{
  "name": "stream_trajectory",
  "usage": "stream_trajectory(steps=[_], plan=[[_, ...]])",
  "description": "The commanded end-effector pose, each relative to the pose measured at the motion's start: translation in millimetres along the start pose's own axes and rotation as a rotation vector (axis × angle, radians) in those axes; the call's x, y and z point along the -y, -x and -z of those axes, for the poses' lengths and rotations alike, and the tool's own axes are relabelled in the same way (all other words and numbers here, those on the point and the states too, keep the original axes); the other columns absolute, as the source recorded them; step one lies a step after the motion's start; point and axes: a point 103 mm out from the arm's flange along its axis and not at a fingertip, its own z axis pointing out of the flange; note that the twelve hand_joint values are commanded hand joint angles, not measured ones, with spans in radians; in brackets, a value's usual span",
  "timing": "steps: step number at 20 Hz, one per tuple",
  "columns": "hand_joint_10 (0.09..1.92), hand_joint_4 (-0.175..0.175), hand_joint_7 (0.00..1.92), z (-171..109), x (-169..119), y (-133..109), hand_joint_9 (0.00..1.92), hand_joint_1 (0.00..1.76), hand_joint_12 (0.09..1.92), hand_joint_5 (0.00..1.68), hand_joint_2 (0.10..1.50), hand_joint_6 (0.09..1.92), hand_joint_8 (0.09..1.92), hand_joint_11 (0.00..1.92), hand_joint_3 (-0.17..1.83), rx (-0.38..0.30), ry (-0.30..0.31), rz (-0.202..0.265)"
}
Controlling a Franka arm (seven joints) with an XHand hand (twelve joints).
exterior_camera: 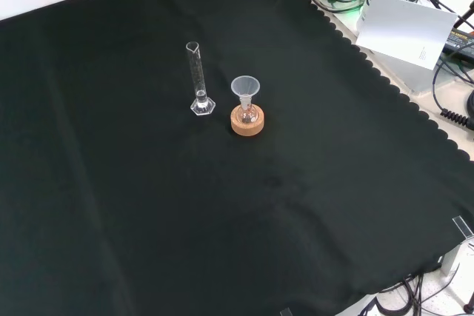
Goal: Pick up the graduated cylinder.
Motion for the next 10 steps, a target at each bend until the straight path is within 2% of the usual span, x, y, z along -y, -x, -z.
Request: stream_trajectory(steps=[1,4,10], plan=[[0.67,-0.018,0.02,0,-1,4,0.09,0.00,1.32,0.13,1.11,0.21,0.34,0.07,0.54,0.002,0.011,-0.002],[0.68,-0.018,0.00,1,-4,19,0.08,0.00,1.39,0.18,1.17,0.09,0.37,0.03,0.42,-0.007,0.014,-0.003],[0.68,-0.018,0.00,-3,-10,30,0.08,0.00,1.40,0.19,1.19,0.09,0.37,0.02,0.40,-0.008,0.008,-0.015]])
